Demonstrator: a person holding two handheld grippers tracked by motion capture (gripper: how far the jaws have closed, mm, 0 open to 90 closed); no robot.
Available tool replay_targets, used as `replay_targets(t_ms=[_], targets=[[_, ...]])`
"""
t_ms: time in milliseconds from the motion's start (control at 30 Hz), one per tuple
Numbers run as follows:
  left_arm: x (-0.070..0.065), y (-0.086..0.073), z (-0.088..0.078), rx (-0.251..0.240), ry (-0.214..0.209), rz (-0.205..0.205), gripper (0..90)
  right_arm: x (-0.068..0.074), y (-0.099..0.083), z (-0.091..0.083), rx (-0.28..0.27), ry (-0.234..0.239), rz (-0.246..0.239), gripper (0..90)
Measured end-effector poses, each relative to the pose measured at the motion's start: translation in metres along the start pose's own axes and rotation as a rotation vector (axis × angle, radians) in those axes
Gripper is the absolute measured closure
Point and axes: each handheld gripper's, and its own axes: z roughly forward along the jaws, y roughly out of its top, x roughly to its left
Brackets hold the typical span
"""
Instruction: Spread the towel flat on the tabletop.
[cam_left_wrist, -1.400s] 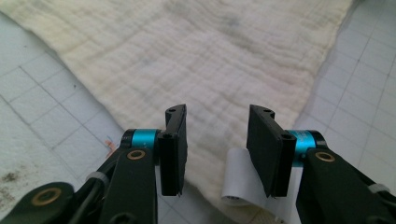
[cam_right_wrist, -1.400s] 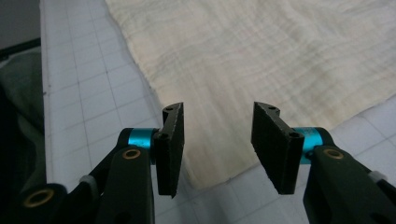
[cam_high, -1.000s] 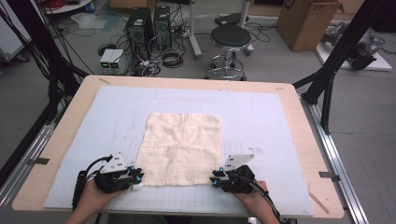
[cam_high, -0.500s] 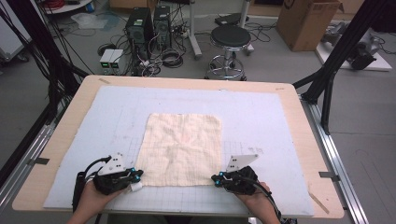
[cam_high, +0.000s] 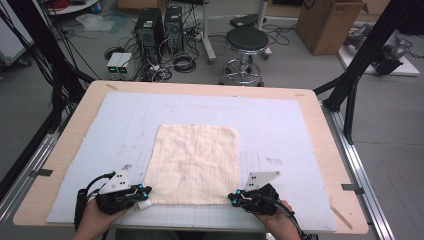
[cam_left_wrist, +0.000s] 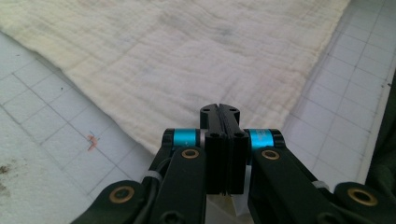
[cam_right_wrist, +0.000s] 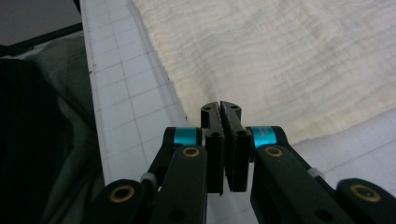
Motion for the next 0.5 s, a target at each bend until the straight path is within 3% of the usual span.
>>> replay_targets(t_ms=[200,300,400,500], targets=[[-0.0049,-0.0024,-0.0022,0.007,-0.007,0.009,88.7,0.0047,-0.0034,-0.0005,0.011,0.011,0.005,88.0],[-0.004,-0.0026,-0.0023,0.004,-0.024,-0.006,88.0,0.0039,-0.0039,-0.0014,-0.006,0.017,0.016,76.2],[-0.0005,-0.0026,-0.0006,0.008,-0.041,-0.034,75.3,0.0033,-0.0028,-0.0024,-0.023,0.007,0.029,67.8],[0.002,-0.0019,-0.0006,-0.008,-0.043,-0.041,71.1,0.0011,-0.0019,-0.0037,-0.045,0.001,0.036,63.3]])
